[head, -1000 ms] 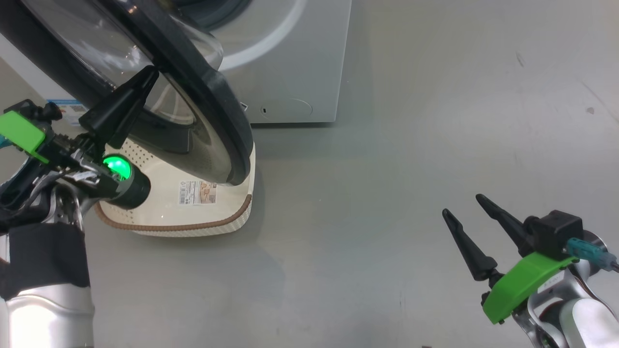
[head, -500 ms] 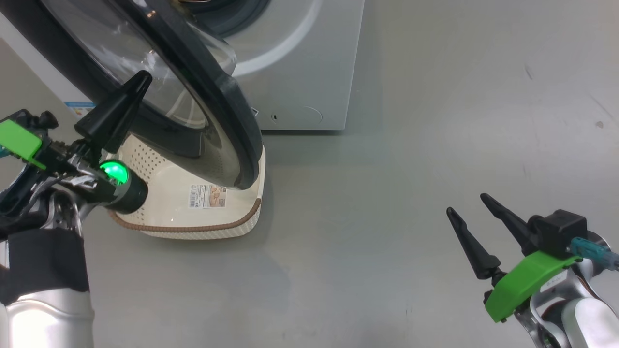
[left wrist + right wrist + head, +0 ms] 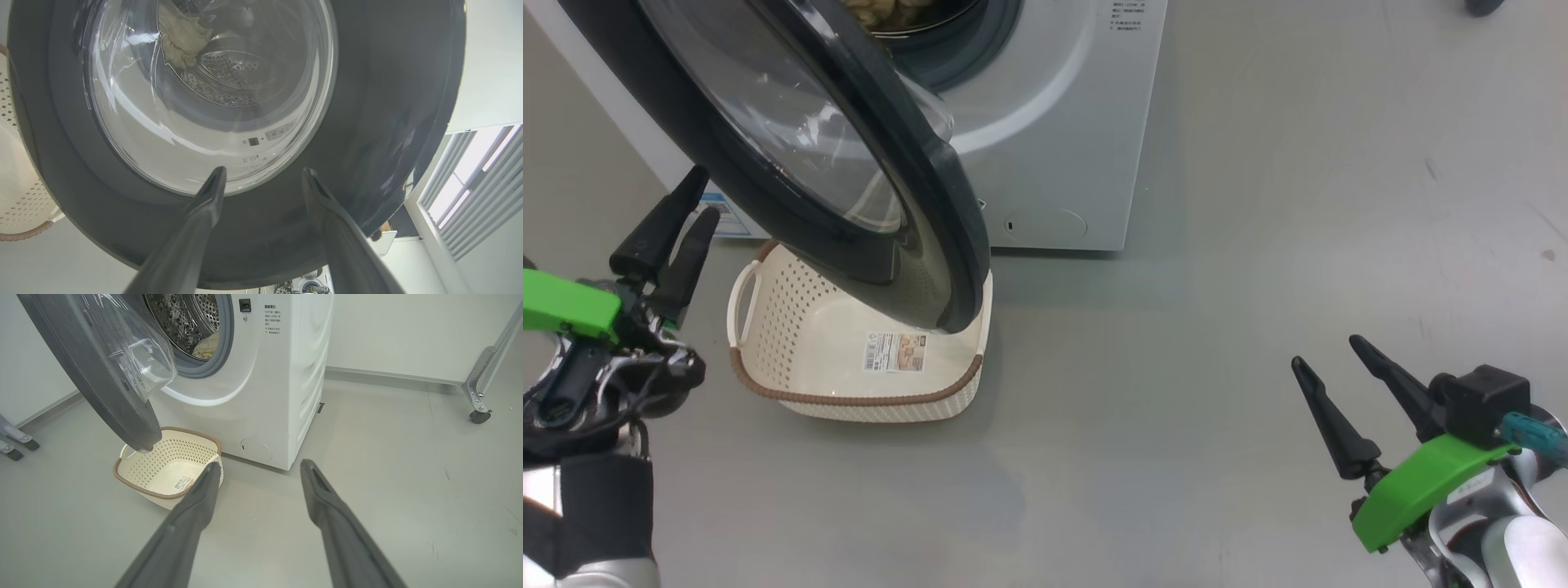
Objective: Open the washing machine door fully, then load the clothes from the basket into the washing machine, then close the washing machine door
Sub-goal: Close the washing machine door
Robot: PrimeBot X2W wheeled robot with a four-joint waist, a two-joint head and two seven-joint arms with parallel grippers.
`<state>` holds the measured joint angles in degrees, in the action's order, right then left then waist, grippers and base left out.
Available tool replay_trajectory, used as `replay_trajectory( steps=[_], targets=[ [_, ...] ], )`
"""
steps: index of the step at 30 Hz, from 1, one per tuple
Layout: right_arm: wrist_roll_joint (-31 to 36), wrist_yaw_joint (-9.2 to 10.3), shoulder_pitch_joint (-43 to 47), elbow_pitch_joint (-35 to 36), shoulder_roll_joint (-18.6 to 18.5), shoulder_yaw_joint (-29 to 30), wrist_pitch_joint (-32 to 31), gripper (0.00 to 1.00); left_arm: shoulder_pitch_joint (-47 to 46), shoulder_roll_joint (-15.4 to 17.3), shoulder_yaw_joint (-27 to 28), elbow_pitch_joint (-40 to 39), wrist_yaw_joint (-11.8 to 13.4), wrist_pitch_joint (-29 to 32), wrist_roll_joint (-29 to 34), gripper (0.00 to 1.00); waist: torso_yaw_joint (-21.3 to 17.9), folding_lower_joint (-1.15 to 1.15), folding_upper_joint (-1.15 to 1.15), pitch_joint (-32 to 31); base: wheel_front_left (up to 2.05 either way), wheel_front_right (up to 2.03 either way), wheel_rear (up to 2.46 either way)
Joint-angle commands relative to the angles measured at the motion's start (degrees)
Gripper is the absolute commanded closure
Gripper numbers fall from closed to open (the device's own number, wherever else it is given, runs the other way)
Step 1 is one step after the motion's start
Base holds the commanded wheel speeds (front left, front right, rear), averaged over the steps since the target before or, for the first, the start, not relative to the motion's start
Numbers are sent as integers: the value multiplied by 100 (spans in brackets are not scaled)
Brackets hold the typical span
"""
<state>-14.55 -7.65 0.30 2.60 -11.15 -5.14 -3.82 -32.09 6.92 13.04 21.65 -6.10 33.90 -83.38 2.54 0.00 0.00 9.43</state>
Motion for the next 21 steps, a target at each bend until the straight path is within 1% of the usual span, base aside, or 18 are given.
replay_trajectory(
  steps=[1,4,10,12,15,19,21],
  targets=[
    [32,16,-28,212,-63,-34,78,0,7,246,125,-342,-86,-329,302,0,-1,0,0,-68,0,0,0],
    [41,16,44,223,-37,8,91,0,247,321,-39,-638,-108,-1015,1107,0,-5,0,0,-154,0,0,0],
    [73,16,193,260,-3,111,88,0,860,374,-559,-1335,-97,-2235,2788,0,-24,0,0,-341,0,0,0],
    [80,16,233,279,-2,126,78,0,1095,409,-758,-1551,0,-2601,3422,0,-35,0,0,-384,0,0,0],
    [104,16,281,317,3,157,65,0,1405,470,-1108,-1776,228,-3106,4405,0,-29,0,0,-404,0,0,0],
    [130,16,302,345,0,126,41,0,1758,465,-1461,-1845,501,-3676,5312,0,-65,0,0,-434,0,0,0],
    [134,16,306,354,4,112,42,0,1931,453,-1641,-1813,568,-3861,5615,0,-89,0,0,-451,0,0,0]
  ],
)
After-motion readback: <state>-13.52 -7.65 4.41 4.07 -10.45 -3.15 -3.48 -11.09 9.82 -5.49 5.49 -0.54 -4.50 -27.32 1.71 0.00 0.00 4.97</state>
